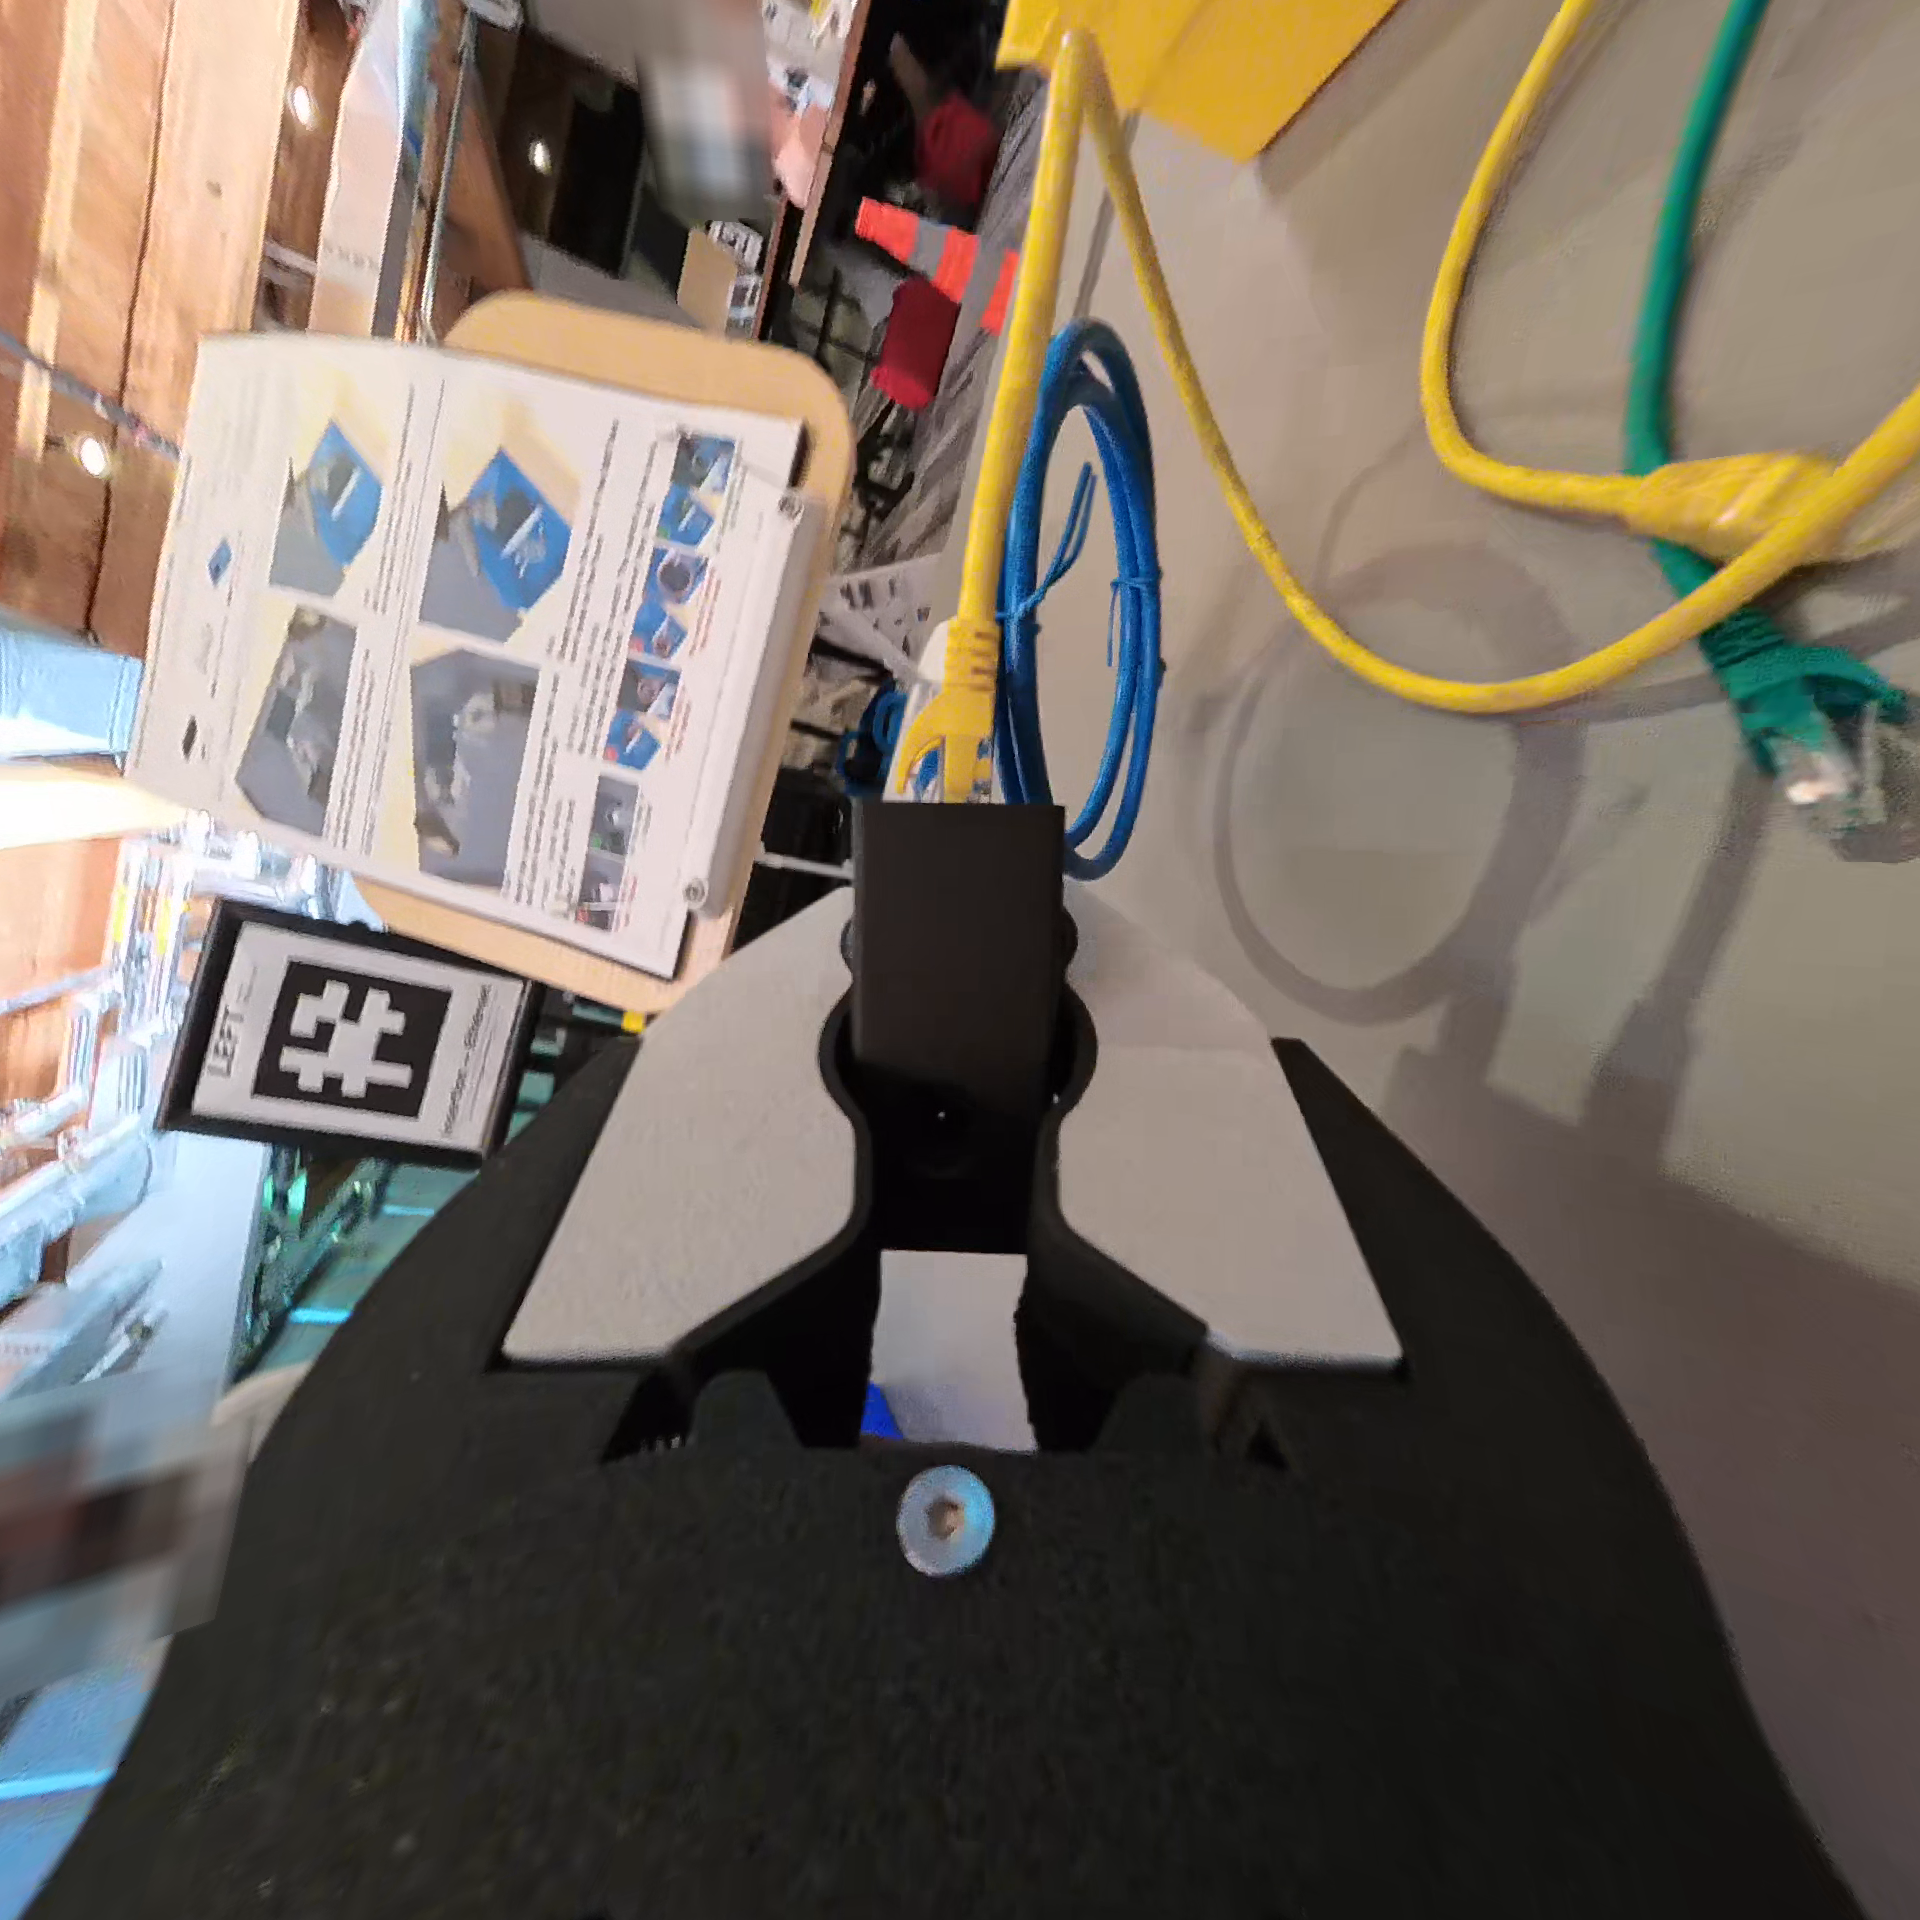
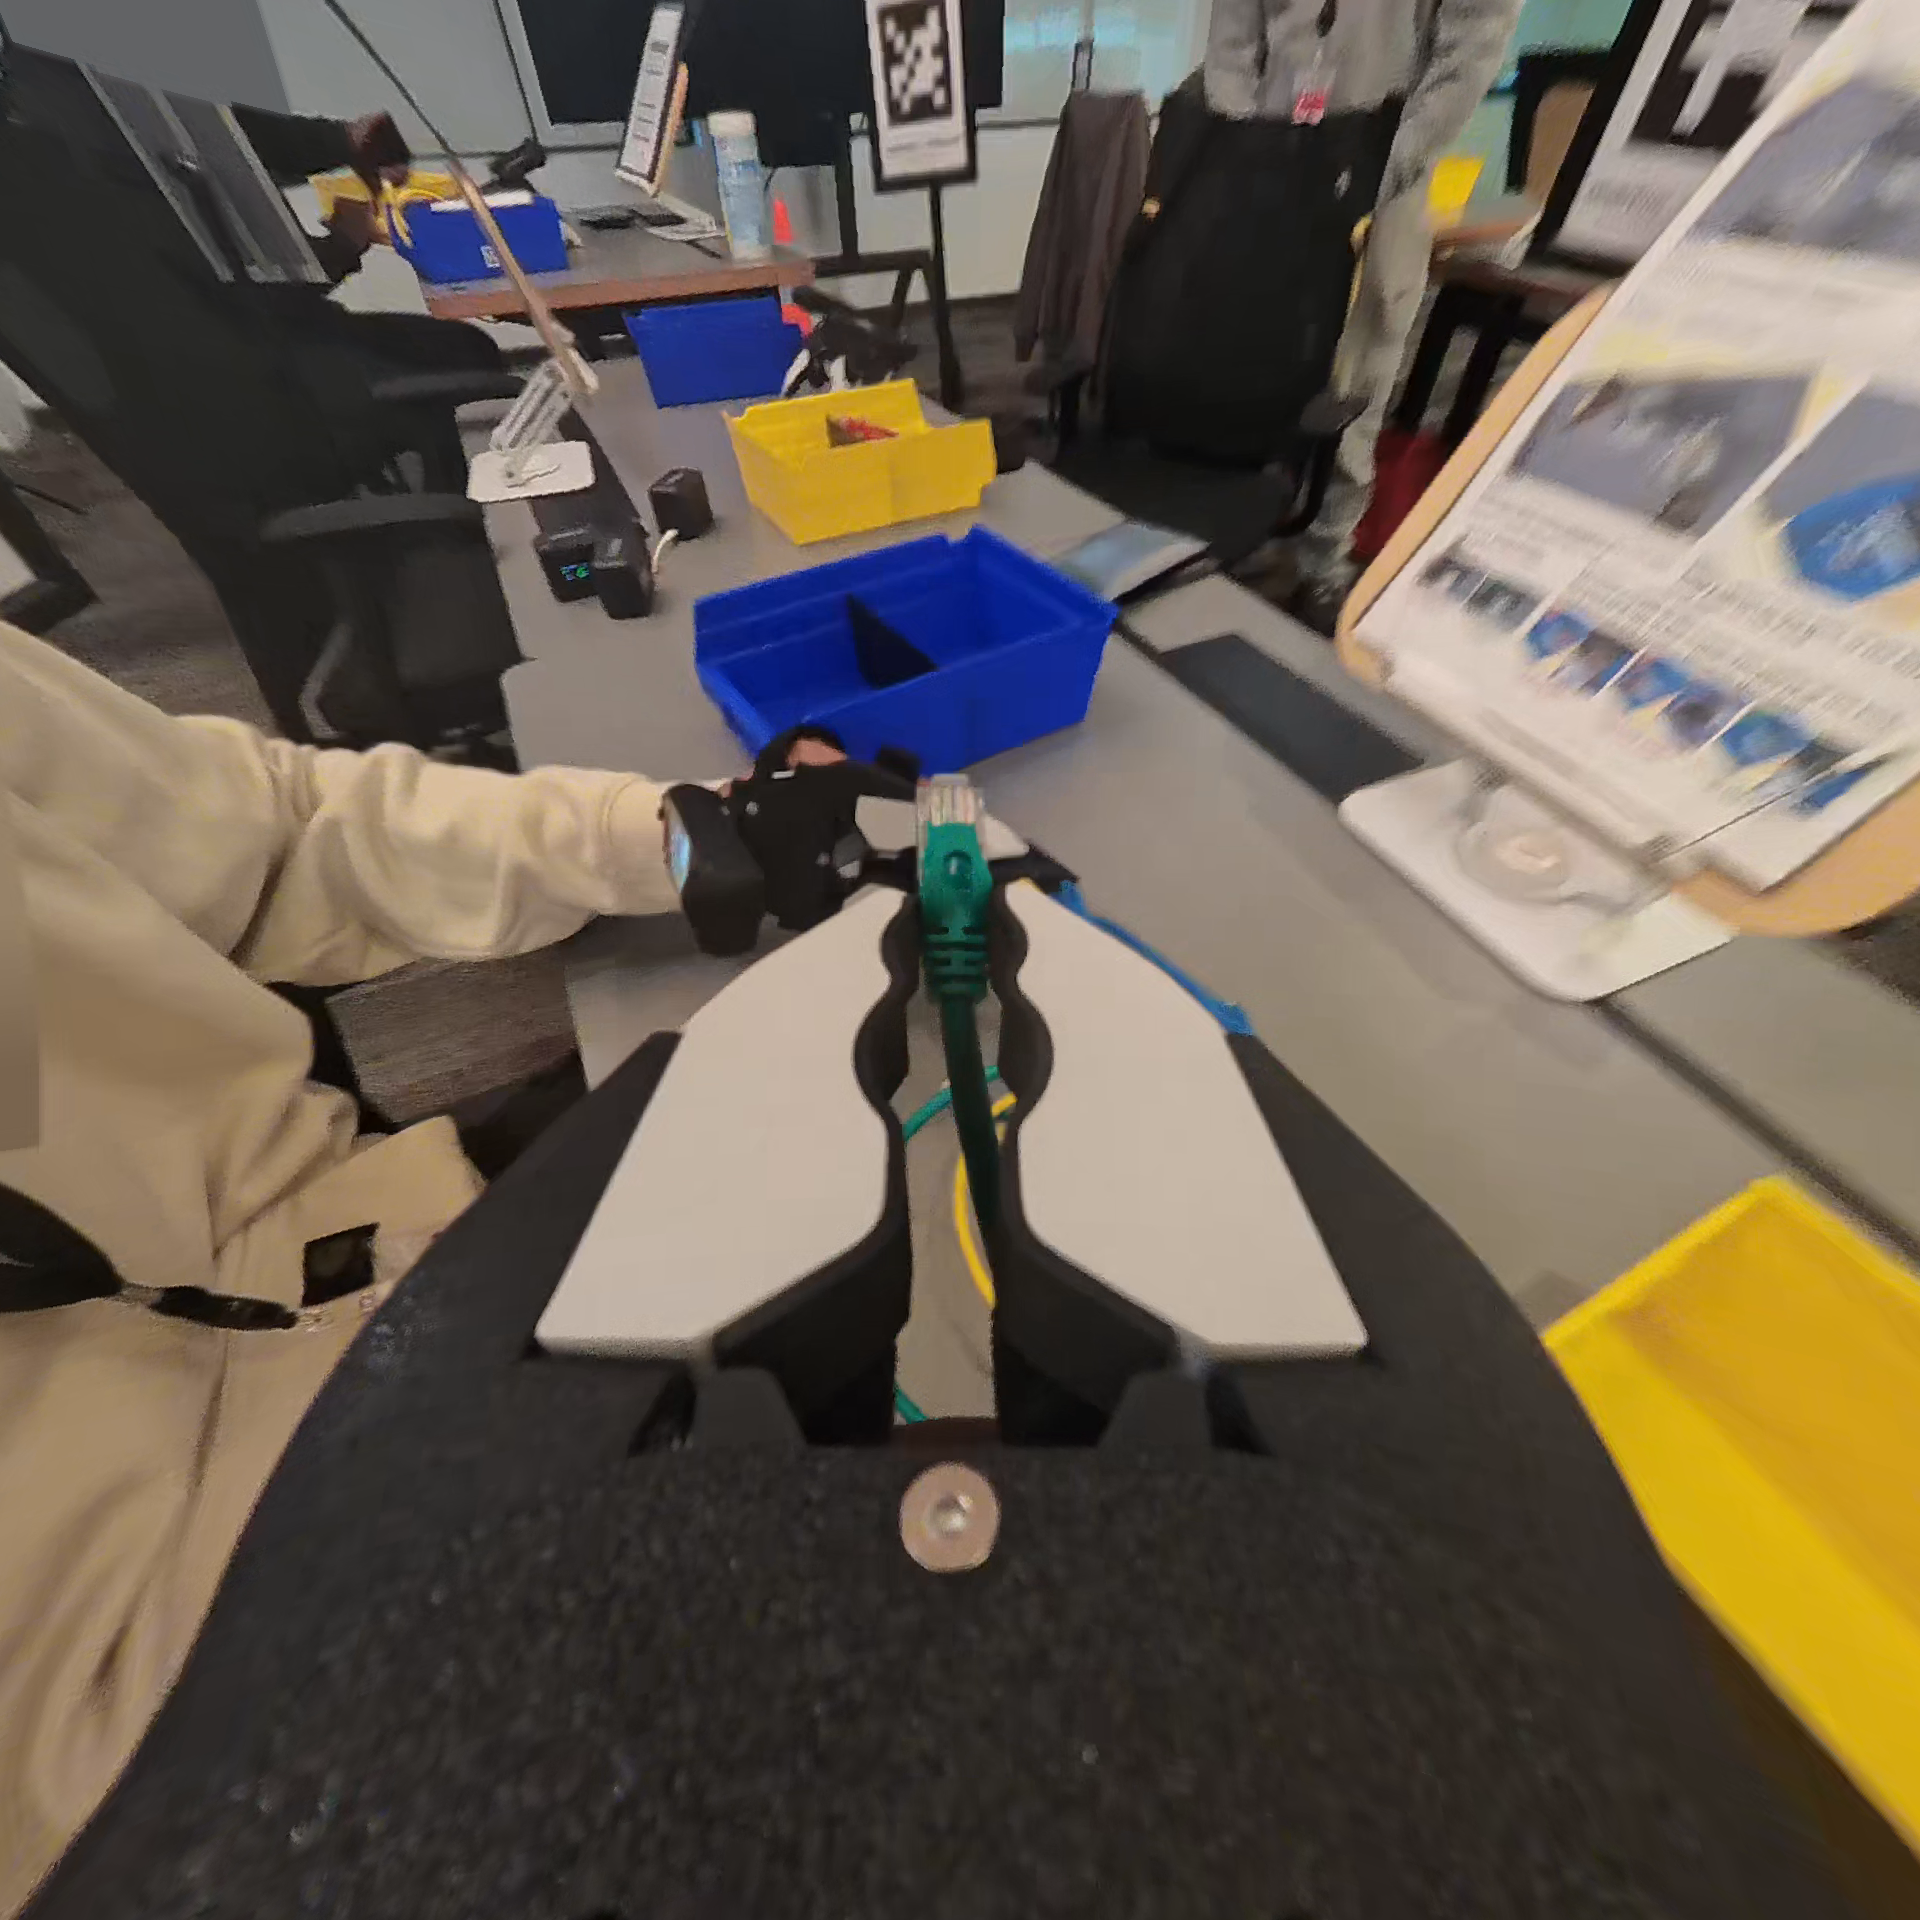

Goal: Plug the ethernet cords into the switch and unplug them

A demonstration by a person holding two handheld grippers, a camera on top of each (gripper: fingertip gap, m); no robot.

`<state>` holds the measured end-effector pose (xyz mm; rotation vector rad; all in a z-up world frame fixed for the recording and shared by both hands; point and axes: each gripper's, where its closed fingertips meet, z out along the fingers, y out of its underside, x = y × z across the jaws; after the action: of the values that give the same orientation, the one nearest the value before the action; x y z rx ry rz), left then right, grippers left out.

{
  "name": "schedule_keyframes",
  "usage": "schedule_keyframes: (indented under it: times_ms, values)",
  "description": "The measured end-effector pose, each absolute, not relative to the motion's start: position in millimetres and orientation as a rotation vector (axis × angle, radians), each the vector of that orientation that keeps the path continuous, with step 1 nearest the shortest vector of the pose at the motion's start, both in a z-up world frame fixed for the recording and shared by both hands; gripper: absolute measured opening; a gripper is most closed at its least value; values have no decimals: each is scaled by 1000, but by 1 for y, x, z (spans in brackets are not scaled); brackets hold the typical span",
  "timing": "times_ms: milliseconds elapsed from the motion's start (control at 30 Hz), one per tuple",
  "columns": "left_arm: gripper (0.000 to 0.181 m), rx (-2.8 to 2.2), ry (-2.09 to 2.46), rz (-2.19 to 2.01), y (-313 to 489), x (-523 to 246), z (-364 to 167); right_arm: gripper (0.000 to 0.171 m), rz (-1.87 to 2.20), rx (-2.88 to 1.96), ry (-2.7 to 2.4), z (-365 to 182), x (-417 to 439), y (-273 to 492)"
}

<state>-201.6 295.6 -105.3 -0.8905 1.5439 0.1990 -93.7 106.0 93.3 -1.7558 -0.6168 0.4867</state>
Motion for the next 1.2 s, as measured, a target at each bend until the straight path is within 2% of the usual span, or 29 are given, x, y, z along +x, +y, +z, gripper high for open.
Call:
schedule_keyframes:
  times_ms: [100,367,667,767,867,1200]
  values:
    - [29,-967,1502,224,315,-211,-105,13,352,-1711,-649,142,-78,102]
    - [30,-1178,1333,313,365,-247,-96,13,29,-1679,-618,201,-31,94]
    - [30,-1210,1382,395,374,-251,-119,13,-112,-1494,-557,355,9,91]
    - [30,-1193,1402,405,370,-250,-121,13,-191,-1519,-537,389,28,95]
    - [30,-1182,1417,410,367,-248,-122,13,-207,-1588,-516,393,46,101]
    - [29,-1177,1442,388,362,-243,-124,13,-139,-1790,-449,319,94,103]
